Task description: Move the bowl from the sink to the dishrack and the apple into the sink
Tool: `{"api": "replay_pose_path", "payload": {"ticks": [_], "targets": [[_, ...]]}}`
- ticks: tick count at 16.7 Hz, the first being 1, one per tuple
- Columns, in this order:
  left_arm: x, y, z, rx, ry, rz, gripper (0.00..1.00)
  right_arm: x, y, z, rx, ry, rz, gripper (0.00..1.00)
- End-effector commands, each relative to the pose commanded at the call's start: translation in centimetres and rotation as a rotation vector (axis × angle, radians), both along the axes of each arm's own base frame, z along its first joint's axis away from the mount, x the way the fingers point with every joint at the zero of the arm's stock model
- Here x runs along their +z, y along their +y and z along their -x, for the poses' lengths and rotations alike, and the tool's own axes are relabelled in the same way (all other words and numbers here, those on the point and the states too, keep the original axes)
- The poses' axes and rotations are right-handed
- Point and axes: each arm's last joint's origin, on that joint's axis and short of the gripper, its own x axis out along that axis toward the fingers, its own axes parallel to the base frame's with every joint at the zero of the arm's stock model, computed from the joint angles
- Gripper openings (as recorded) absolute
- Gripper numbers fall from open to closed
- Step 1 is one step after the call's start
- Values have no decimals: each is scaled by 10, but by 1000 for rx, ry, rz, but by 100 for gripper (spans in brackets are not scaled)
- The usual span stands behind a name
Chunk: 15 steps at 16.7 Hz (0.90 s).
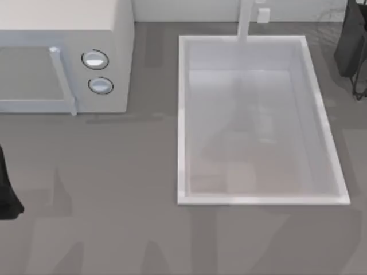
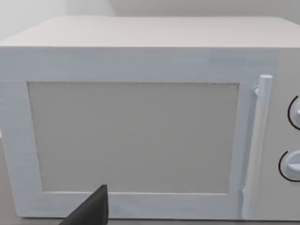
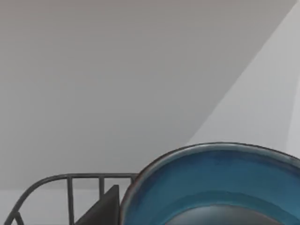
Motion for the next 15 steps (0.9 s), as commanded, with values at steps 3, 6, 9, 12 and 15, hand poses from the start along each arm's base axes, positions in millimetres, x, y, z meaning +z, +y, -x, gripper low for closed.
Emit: {"api": "replay_pose_path", "payload": {"ticks": [3, 6, 9, 12, 15], "targets": [[0, 0, 0, 0, 0, 0, 100, 0, 0, 0, 0, 0, 0, 100], [0, 0, 0, 0, 0, 0, 100, -1, -1, 2, -9, 9, -2, 100], [0, 0, 0, 0, 0, 0, 100, -3, 5, 20, -36, 66, -17, 100], [0, 0, 0, 0, 0, 0, 100, 6, 23, 49, -41, 106, -30, 100], [0, 0, 0, 0, 0, 0, 100, 24, 45, 90, -30, 96, -31, 100]]}}
